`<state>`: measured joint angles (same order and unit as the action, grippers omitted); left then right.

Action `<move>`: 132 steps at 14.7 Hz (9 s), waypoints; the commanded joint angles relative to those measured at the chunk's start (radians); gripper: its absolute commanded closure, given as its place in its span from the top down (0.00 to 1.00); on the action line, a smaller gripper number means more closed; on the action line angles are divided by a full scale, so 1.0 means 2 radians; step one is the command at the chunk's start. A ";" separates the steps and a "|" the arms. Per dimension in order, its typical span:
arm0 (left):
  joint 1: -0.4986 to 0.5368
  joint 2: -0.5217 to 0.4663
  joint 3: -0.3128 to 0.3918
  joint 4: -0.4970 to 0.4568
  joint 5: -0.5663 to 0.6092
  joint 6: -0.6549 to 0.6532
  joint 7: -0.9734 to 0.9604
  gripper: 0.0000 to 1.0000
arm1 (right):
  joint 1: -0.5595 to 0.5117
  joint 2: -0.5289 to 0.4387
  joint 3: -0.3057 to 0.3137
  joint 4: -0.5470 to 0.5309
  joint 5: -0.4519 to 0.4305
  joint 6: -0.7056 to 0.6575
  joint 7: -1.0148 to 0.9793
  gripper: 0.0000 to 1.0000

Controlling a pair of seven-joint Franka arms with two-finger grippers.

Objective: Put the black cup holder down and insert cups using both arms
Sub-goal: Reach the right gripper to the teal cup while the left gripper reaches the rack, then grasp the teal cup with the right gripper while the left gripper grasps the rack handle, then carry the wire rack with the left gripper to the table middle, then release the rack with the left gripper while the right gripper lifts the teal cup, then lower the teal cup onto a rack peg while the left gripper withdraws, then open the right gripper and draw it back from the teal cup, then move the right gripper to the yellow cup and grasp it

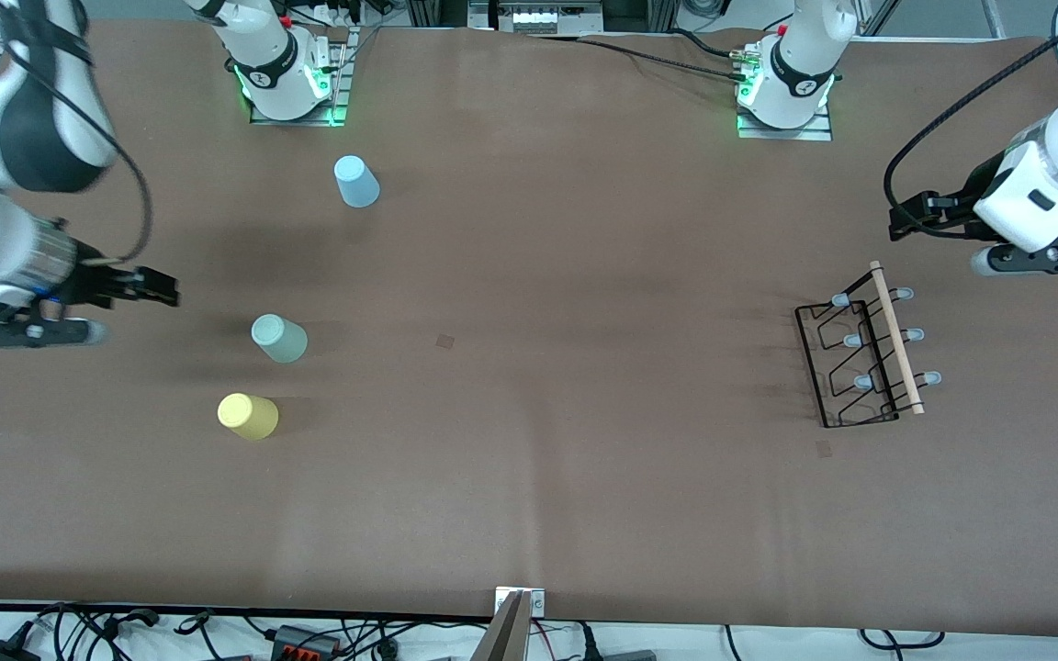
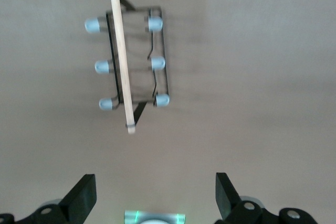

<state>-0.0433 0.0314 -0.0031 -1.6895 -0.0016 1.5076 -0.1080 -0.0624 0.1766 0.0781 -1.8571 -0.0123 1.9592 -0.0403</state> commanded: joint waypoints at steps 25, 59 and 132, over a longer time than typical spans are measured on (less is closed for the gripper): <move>0.055 0.098 0.002 -0.175 0.035 0.322 0.045 0.60 | 0.063 0.050 -0.002 -0.188 0.007 0.318 0.107 1.00; -0.156 0.278 -0.264 0.072 0.071 0.280 -0.348 0.01 | 0.093 -0.041 -0.001 -0.156 0.008 0.165 0.141 0.23; -0.013 -0.027 0.053 0.029 -0.027 0.028 0.141 1.00 | 0.069 0.139 -0.044 0.125 0.013 0.064 -0.082 1.00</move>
<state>-0.0661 -0.0243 0.1029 -1.6389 -0.0409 1.5587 0.1813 0.0653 0.3240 0.0099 -1.7528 0.0006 2.1108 -0.1403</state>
